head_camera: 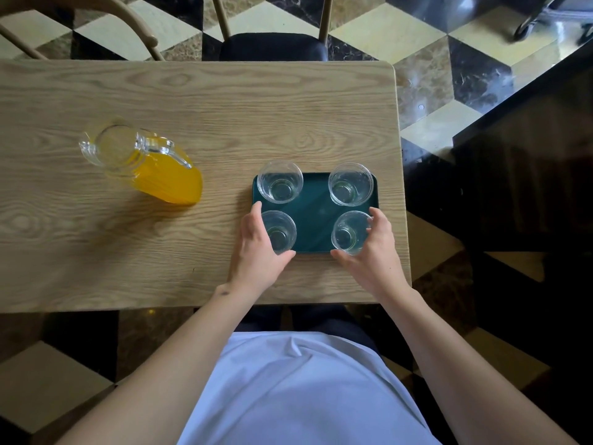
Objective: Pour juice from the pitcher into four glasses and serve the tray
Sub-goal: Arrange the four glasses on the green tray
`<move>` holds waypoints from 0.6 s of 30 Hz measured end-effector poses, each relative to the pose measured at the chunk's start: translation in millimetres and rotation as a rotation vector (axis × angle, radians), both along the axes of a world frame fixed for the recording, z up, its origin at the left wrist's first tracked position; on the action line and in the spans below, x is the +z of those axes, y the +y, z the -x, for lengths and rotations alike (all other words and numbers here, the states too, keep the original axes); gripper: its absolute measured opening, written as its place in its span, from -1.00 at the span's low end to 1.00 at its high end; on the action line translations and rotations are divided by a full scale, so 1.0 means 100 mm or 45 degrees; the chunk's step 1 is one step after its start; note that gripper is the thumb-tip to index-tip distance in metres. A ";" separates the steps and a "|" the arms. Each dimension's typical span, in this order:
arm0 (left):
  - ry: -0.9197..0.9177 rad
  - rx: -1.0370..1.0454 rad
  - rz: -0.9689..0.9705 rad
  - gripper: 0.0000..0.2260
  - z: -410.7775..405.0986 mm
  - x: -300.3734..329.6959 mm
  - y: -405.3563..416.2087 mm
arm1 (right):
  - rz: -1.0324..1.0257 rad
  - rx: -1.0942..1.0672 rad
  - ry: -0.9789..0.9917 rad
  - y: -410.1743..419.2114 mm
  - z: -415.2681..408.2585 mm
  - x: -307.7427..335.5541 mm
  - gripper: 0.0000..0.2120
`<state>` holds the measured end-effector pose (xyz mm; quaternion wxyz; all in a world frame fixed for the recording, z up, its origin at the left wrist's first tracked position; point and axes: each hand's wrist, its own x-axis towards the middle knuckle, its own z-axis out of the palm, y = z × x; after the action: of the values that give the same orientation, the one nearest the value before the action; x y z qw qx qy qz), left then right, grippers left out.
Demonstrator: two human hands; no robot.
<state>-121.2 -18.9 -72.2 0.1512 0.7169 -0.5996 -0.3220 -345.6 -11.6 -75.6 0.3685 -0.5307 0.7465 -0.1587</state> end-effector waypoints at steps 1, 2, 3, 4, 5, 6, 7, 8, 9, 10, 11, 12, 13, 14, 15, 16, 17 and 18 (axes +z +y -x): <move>0.002 0.002 -0.007 0.03 0.00 0.00 0.00 | -0.002 -0.002 0.000 -0.01 0.00 0.00 0.03; 0.006 0.003 -0.012 0.03 0.00 -0.01 -0.01 | -0.003 -0.003 0.001 -0.01 0.01 -0.01 0.03; 0.014 0.006 -0.019 0.04 0.00 -0.01 -0.01 | -0.003 -0.004 0.001 -0.02 0.01 -0.01 0.03; 0.022 0.010 -0.024 0.04 -0.01 -0.01 -0.01 | -0.003 -0.005 0.002 -0.02 0.01 -0.02 0.03; 0.028 0.014 -0.029 0.05 -0.01 -0.02 -0.01 | -0.002 -0.006 0.003 -0.03 0.01 -0.02 0.03; 0.033 0.020 -0.034 0.05 -0.01 -0.02 -0.01 | -0.001 -0.009 0.000 -0.03 0.00 -0.03 0.03; 0.042 0.027 -0.039 0.06 -0.01 -0.02 -0.01 | -0.001 -0.014 -0.007 -0.03 0.00 -0.04 0.03; 0.053 0.033 -0.045 0.06 -0.01 -0.02 -0.01 | -0.004 -0.022 -0.016 -0.04 0.00 -0.04 0.04; 0.061 0.036 -0.051 0.06 -0.01 -0.02 -0.01 | -0.006 -0.030 -0.023 -0.04 -0.01 -0.05 0.04; 0.062 0.033 -0.054 0.07 -0.01 -0.02 -0.01 | -0.005 -0.036 -0.025 -0.05 -0.01 -0.05 0.04; 0.060 0.028 -0.055 0.07 -0.01 -0.02 -0.01 | -0.002 -0.039 -0.026 -0.05 -0.02 -0.05 0.03; 0.057 0.023 -0.053 0.06 -0.01 -0.02 -0.01 | 0.002 -0.039 -0.023 -0.06 -0.03 -0.05 0.02; 0.055 0.022 -0.051 0.05 -0.01 -0.02 -0.01 | 0.005 -0.035 -0.018 -0.06 -0.03 -0.05 0.02; 0.053 0.022 -0.049 0.05 -0.01 -0.02 -0.01 | 0.006 -0.030 -0.013 -0.07 -0.03 -0.05 0.01; 0.050 0.022 -0.047 0.04 -0.01 -0.02 -0.01 | 0.006 -0.025 -0.010 -0.07 -0.03 -0.04 0.01; 0.046 0.019 -0.044 0.04 -0.01 -0.03 -0.01 | 0.006 -0.020 -0.005 -0.07 -0.03 -0.04 0.01; 0.041 0.015 -0.037 0.03 -0.01 -0.03 -0.01 | 0.007 -0.013 0.005 -0.07 -0.03 -0.03 0.01; 0.037 0.010 -0.030 0.03 -0.01 -0.04 -0.02 | 0.008 -0.004 0.018 -0.07 -0.03 -0.03 0.01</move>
<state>-120.0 -20.6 -76.1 0.1528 0.7161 -0.5908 -0.3389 -342.7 -18.5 -78.3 0.3614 -0.5319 0.7493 -0.1579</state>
